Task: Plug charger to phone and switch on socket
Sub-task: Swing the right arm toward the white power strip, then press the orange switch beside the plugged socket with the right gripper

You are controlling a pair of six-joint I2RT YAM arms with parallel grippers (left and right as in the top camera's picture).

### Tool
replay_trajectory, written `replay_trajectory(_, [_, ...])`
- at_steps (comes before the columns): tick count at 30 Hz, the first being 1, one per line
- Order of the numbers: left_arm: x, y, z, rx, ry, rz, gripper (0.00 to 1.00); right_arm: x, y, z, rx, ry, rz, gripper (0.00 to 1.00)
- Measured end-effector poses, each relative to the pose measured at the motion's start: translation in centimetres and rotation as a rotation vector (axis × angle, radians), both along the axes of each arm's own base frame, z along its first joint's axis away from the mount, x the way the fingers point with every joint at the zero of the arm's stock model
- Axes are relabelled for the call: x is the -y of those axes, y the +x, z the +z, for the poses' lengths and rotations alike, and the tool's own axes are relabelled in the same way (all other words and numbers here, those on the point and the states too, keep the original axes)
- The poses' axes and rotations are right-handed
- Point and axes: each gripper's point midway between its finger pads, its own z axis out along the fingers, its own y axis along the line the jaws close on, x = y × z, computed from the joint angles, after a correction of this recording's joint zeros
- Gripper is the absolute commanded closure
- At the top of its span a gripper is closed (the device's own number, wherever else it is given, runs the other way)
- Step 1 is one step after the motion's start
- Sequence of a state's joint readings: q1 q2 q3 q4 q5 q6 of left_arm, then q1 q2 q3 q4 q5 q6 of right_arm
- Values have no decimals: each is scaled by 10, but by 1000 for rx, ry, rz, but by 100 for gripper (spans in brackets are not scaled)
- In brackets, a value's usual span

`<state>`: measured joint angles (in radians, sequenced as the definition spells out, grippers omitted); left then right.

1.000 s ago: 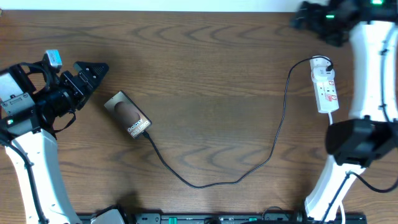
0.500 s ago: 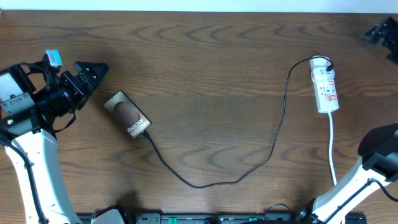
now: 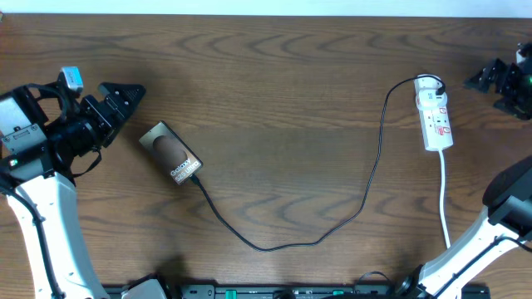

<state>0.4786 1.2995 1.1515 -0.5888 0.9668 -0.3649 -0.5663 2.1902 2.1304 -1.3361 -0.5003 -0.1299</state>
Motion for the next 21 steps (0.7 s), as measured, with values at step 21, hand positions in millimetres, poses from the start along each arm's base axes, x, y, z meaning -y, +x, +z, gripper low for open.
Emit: replay_trajectory(21, [0, -1, -1, -6, -3, 0, 6, -33, 9, -79, -36, 160, 217, 1])
